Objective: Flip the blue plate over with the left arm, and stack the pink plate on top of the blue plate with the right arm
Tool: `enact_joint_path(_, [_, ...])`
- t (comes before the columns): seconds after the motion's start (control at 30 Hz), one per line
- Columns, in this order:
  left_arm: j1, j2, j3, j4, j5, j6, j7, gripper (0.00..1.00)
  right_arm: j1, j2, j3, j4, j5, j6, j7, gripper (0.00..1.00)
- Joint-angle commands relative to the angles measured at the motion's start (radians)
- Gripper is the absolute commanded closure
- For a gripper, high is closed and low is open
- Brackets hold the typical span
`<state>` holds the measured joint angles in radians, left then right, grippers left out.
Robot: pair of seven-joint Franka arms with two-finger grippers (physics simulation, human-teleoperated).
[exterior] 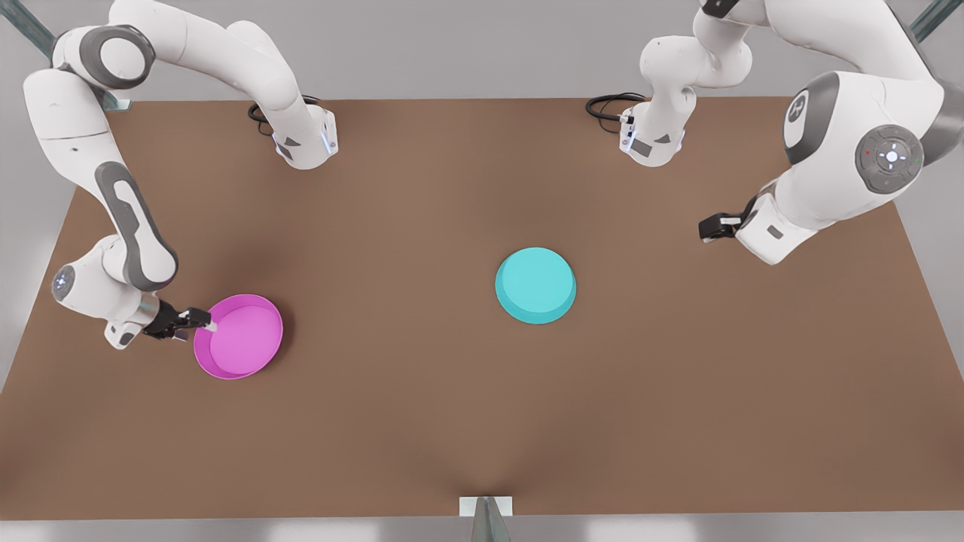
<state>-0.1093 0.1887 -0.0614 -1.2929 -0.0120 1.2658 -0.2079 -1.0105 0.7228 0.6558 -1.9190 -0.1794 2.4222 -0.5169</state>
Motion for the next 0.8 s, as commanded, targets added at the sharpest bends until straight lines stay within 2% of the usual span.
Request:
enact_joint_path(0.0, [0.003, -0.002, 0.000, 0.000, 0.001, 0.000, 0.004, 0.00, -0.005, 0.003, 0.001, 0.000, -0.008, 0.000, -0.002, 0.00])
enact_joint_path(0.2, [0.007, 0.003, 0.000, 0.001, 0.001, 0.003, 0.004, 0.00, -0.011, 0.026, 0.015, 0.005, -0.058, 0.011, -0.002, 0.00])
enact_joint_path(0.57, [0.017, 0.006, 0.000, 0.007, 0.004, 0.001, 0.004, 0.00, -0.092, 0.086, 0.105, 0.005, -0.063, 0.035, 0.012, 0.00])
enact_joint_path(0.67, [0.017, 0.008, 0.000, 0.007, 0.004, 0.001, 0.004, 0.00, -0.092, 0.099, 0.117, 0.005, -0.064, 0.049, 0.038, 0.10])
enact_joint_path(0.77, [0.017, 0.006, 0.000, 0.007, 0.004, 0.001, 0.004, 0.00, -0.099, 0.115, 0.119, 0.005, -0.064, 0.060, 0.038, 0.15])
